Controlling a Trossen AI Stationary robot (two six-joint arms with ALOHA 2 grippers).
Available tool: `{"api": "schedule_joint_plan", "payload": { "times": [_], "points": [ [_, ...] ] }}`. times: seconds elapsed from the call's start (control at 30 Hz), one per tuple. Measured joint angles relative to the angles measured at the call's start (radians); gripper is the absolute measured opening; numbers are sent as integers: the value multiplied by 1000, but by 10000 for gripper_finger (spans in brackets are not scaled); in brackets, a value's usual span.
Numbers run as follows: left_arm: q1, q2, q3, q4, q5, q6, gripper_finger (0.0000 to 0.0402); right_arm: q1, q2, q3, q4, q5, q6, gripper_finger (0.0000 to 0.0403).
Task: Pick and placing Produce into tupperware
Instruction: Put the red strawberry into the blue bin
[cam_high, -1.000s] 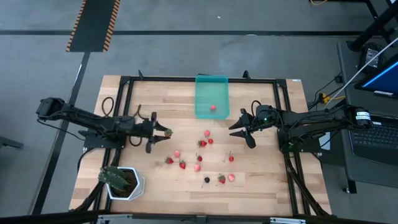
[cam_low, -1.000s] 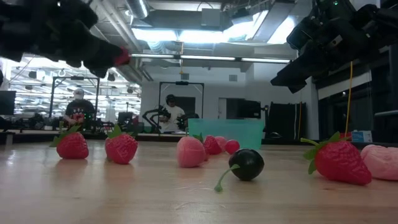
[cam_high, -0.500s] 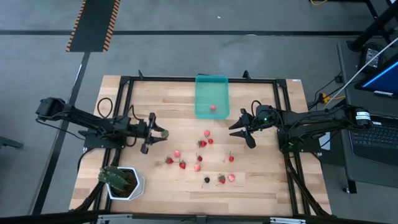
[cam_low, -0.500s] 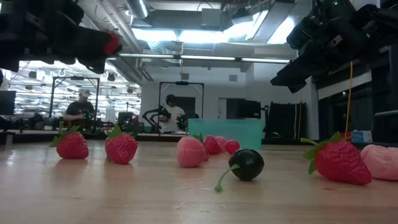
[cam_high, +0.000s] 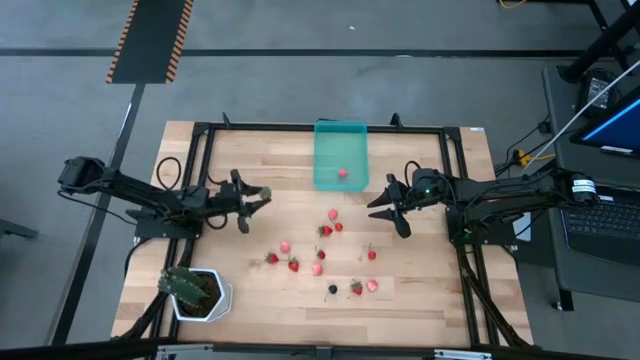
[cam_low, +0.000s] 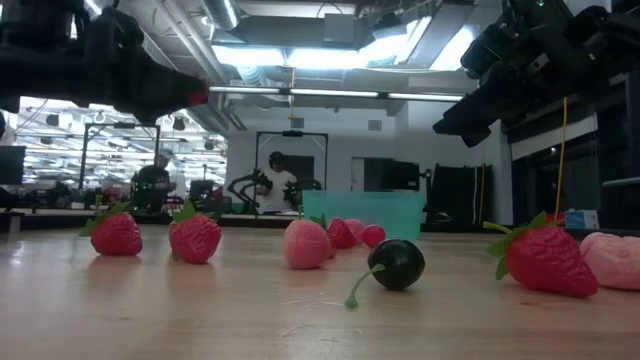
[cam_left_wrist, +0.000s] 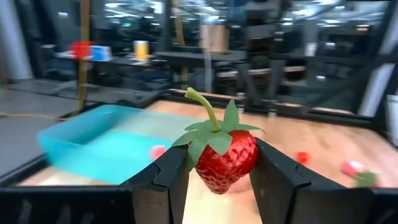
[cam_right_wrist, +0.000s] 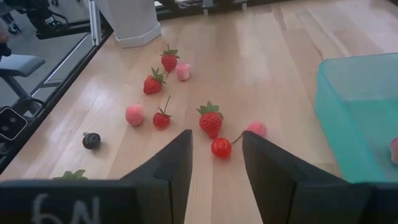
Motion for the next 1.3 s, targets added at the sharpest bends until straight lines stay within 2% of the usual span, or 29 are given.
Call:
{"api": "schedule_joint_plan", "payload": {
  "times": [0.2,0.4,0.57,0.77,0.87,1.13,1.3],
  "points": [
    [0,8,0,-13,-89,22,134,0,0,0,6,0,-1,143],
    [0,52,37,-20,-113,33,134,0,0,0,6,0,-2,143],
    [34,142,107,-29,-116,78,134,0,0,0,6,0,-12,143],
    [106,266,171,-39,-103,69,134,0,0,0,6,0,-24,143],
    [138,333,213,-38,-54,69,134,0,0,0,6,0,-25,143],
    [228,530,356,-37,37,76,134,0,0,0,5,0,-27,143],
    [274,657,461,-37,43,87,134,0,0,0,5,0,-27,143]
  ]
}}
